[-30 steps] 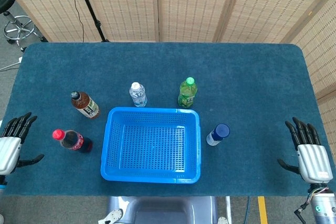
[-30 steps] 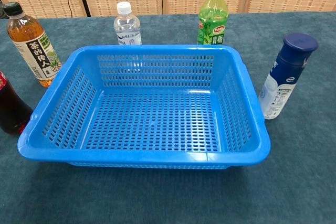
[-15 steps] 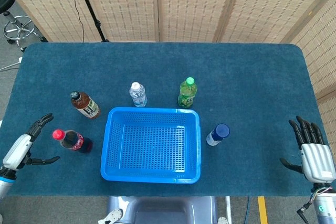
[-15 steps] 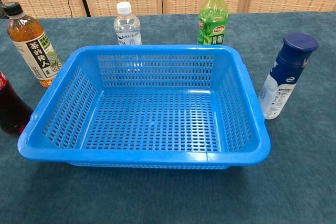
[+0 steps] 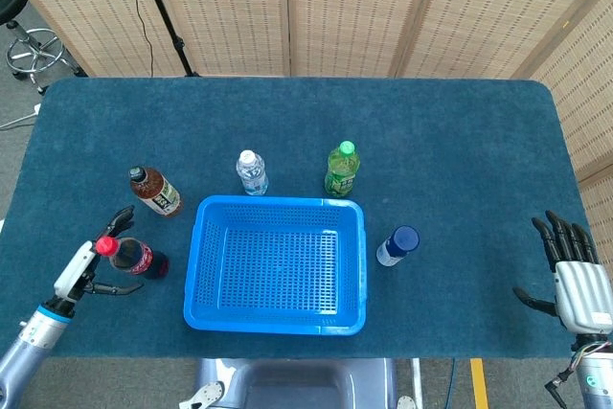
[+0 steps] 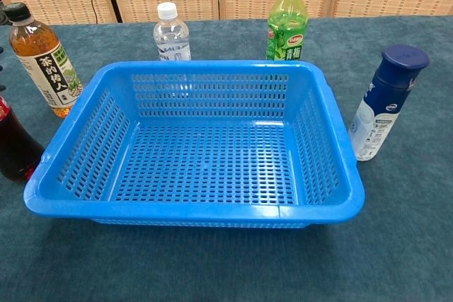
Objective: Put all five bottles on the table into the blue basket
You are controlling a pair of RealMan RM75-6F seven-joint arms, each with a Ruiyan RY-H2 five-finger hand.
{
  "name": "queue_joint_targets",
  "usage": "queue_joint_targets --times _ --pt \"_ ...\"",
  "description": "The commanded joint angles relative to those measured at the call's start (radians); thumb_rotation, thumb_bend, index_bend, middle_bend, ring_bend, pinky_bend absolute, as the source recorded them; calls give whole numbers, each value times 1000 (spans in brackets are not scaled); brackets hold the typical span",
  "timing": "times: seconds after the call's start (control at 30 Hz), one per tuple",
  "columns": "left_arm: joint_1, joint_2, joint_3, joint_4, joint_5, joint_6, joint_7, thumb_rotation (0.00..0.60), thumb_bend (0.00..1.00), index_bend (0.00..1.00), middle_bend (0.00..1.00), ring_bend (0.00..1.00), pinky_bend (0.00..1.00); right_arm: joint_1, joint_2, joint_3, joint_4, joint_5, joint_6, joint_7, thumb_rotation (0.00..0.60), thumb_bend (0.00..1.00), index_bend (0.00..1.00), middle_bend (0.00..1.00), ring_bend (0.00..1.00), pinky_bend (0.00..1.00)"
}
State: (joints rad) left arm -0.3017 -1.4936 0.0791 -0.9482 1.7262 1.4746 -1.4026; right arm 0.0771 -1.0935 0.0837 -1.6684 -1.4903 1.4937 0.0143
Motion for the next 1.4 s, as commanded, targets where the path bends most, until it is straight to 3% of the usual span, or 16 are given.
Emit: queue_joint_targets --times 0.03,0.1,0.27,0.53,0.67,0.77,0.9,1.07,1.2,1.4 --pt "-11 -6 -10 -36 -35 -34 -2 600 216 183 165 186 361 0 1 0 -1 2 -3 2 600 0 0 0 0 0" --pt "-10 -6 -17 -51 -51 -42 10 600 323 318 279 286 433 0 2 0 -2 3 -3 4 600 0 0 0 0 0" --pt "-8 6 -27 -88 -72 -41 31 600 380 475 410 393 490 0 4 0 -1 4 -5 8 600 0 0 0 0 0" --pt "4 72 -55 -174 -71 50 -8 600 381 491 423 404 493 1 2 -2 -9 6 -11 -1 600 0 0 0 0 0" --pt "10 170 -84 -295 -41 153 -20 600 380 491 423 404 493 2 1 -3 -12 7 -14 -8 600 0 0 0 0 0" --pt "-8 237 -95 -398 -6 175 40 600 378 491 423 404 493 3 0 -4 -12 8 -17 -10 600 0 0 0 0 0" --pt "-51 291 -96 -534 33 132 131 600 374 491 423 404 493 5 -2 -5 -13 8 -21 -15 600 0 0 0 0 0" --pt "-110 287 -94 -654 50 40 205 600 368 491 423 404 493 7 -3 -5 -12 11 -26 -22 600 0 0 0 0 0" --pt "-179 196 -111 -729 25 -83 331 600 360 491 423 404 493 9 -2 -2 -7 25 -34 -15 600 0 0 0 0 0" --pt "-225 84 -117 -734 -37 -192 449 600 355 491 423 403 493 9 1 -1 -6 30 -38 -8 600 0 0 0 0 0"
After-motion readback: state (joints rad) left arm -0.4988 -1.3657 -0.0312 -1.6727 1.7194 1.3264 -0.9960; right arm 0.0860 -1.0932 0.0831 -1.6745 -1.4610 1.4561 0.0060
